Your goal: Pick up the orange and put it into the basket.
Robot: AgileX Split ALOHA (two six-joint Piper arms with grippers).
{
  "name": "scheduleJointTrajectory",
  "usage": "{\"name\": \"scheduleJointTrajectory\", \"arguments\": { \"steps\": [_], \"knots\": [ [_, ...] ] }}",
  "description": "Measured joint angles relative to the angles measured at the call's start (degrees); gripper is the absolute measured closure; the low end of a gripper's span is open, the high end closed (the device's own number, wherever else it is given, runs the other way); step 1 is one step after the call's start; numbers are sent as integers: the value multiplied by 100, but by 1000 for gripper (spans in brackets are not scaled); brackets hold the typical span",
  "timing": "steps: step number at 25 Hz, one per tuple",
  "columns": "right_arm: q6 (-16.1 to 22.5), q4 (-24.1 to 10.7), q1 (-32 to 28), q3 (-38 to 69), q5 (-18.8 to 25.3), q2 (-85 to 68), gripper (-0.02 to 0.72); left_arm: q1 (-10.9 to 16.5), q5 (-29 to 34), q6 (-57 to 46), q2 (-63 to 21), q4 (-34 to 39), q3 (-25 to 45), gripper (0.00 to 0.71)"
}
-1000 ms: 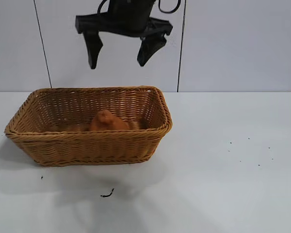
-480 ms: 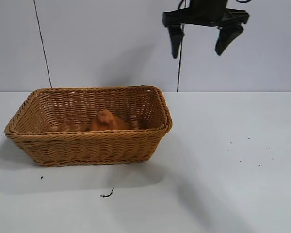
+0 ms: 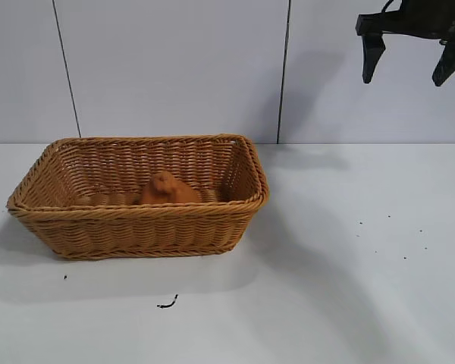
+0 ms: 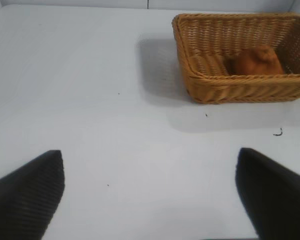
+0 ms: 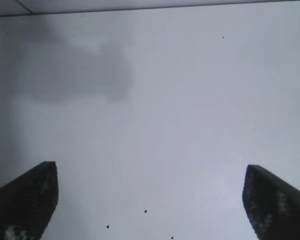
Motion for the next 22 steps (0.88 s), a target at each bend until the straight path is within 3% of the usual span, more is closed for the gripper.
{"name": "scheduleJointTrajectory", "arguments": {
  "steps": [8, 22],
  "knots": [
    [-24, 18, -25, 1012, -11, -748, 10, 0, 0, 0, 0, 0, 0, 44],
    [-133, 46, -25, 5620, -5, -4555, 10, 0, -7, 0, 0, 0, 0, 44]
  ]
}}
